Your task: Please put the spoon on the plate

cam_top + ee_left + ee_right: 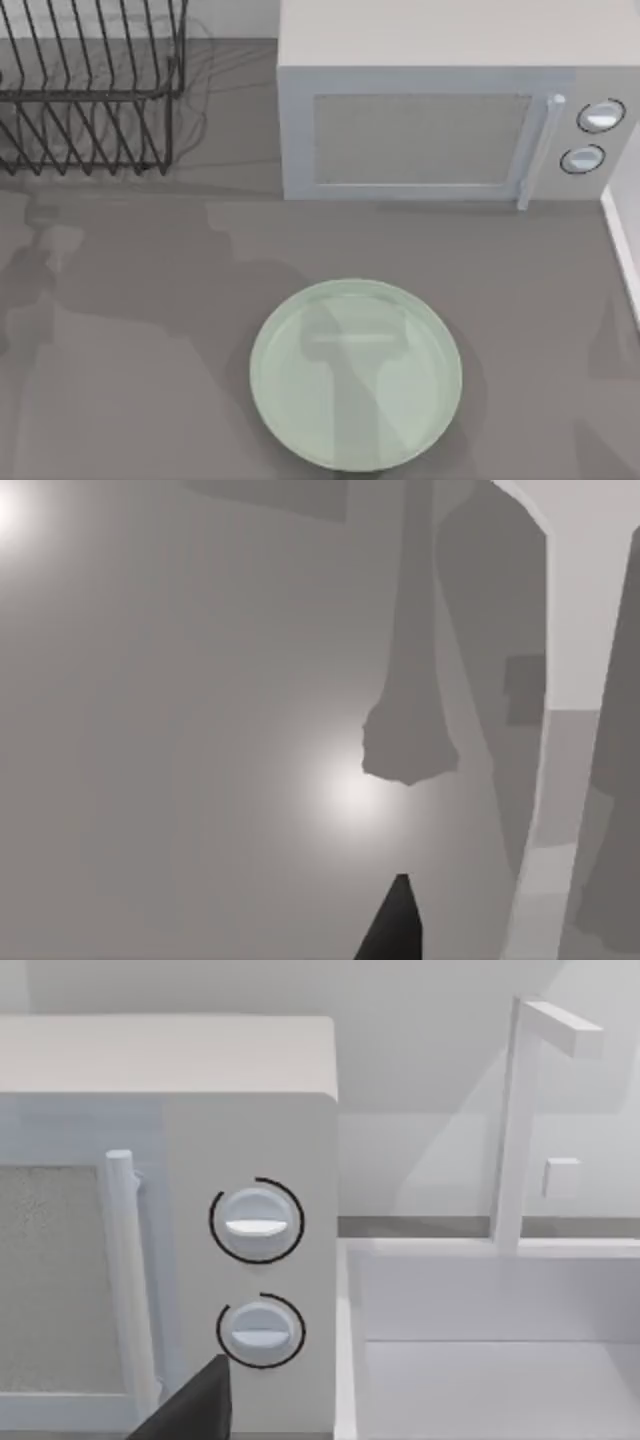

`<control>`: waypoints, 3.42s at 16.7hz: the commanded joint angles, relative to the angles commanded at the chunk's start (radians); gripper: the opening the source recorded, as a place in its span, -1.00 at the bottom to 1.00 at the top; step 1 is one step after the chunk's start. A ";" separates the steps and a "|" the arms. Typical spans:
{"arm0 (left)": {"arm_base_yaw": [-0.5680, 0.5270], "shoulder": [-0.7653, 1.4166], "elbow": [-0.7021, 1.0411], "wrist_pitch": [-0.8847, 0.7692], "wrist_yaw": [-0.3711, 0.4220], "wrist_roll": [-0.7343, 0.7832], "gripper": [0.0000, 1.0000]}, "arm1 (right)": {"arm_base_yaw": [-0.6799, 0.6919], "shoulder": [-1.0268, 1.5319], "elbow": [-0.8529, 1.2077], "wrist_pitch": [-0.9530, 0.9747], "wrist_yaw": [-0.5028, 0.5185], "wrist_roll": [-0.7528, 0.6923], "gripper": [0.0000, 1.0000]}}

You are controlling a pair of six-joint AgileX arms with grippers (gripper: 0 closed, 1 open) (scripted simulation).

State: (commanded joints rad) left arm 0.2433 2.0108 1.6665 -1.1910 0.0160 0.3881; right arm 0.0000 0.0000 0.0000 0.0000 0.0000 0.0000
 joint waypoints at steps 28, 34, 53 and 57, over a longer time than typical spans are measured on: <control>-0.915 0.043 -0.076 0.042 0.080 -2.260 -1.00 | 0.000 0.000 0.000 0.000 0.000 0.000 1.00; -1.067 0.061 -0.050 0.040 -0.002 -2.668 -1.00 | 0.000 0.000 0.000 0.000 0.000 0.000 1.00; -1.125 0.069 -0.002 0.136 -0.089 -2.806 -1.00 | 0.000 0.000 0.000 0.000 0.000 0.000 1.00; -1.125 0.061 0.013 0.211 -0.116 -2.804 -1.00 | 0.000 0.000 0.000 0.000 0.000 0.000 1.00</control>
State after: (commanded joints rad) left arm -0.8814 2.0717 1.6795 -0.9797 -0.1004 -2.4157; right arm 0.0000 0.0000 0.0000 0.0000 0.0000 0.0000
